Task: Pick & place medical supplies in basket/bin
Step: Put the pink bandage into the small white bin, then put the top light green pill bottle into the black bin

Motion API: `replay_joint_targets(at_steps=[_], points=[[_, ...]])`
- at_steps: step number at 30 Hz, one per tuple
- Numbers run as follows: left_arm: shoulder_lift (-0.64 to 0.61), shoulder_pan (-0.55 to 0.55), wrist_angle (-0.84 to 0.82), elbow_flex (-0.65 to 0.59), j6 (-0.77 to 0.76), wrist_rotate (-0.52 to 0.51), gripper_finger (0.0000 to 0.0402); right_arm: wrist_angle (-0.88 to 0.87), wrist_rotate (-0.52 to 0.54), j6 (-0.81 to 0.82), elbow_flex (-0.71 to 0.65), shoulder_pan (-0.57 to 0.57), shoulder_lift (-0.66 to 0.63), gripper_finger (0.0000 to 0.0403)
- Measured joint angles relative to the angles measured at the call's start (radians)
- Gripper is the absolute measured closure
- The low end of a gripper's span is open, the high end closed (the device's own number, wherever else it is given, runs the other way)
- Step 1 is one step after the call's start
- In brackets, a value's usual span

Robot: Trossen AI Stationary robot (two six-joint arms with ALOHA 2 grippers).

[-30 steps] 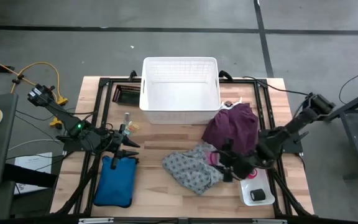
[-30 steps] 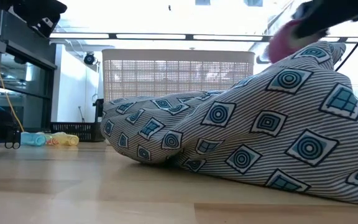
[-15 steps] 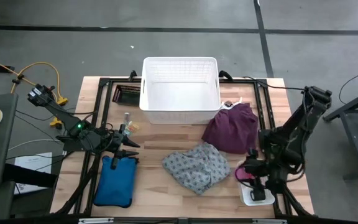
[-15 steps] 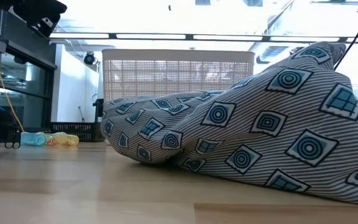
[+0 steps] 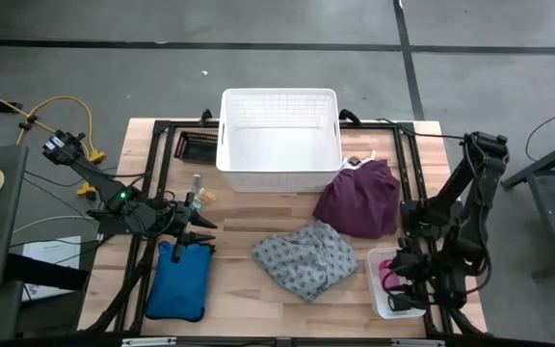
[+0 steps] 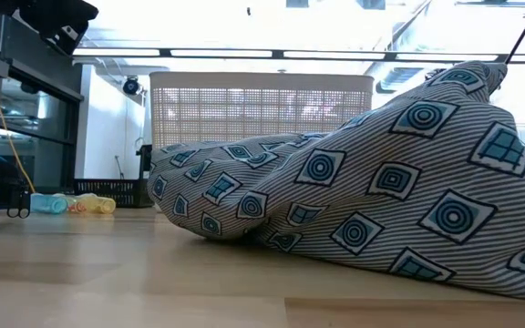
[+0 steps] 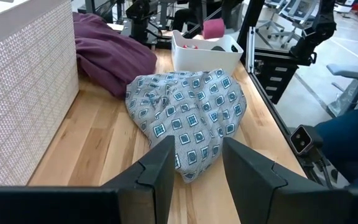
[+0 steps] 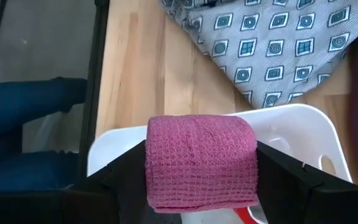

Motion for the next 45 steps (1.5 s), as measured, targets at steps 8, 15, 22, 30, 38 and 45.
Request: replay_joint_targets(at_steps=[8,15,22,30,38,45], points=[[0.0,0.0,0.0,0.0,0.0,0.0,0.0273,-0.005,-0.025,0.016,0.0,0.001,0.122,0.0168],[0.0,0.0,0.0,0.0,0.0,0.0,0.0273,0.022,-0.082,0.098,0.0,0.018,0.252,0.0168],[0.0,0.0,0.0,0.0,0.0,0.0,0.0273,0.049,-0.071,0.101,0.0,0.033,0.28,0.0168],[0.0,0.0,0.0,0.0,0.0,0.0,0.0273,0.05,-0.043,0.099,0.0,0.033,0.28,0.0165],[0.0,0.0,0.0,0.0,0.0,0.0,0.0273,0.049,-0.021,0.094,0.0,0.033,0.28,0.0116],[0.0,0.0,0.0,0.0,0.0,0.0,0.0273,0.049,-0.022,0.094,0.0,0.033,0.281,0.0092]])
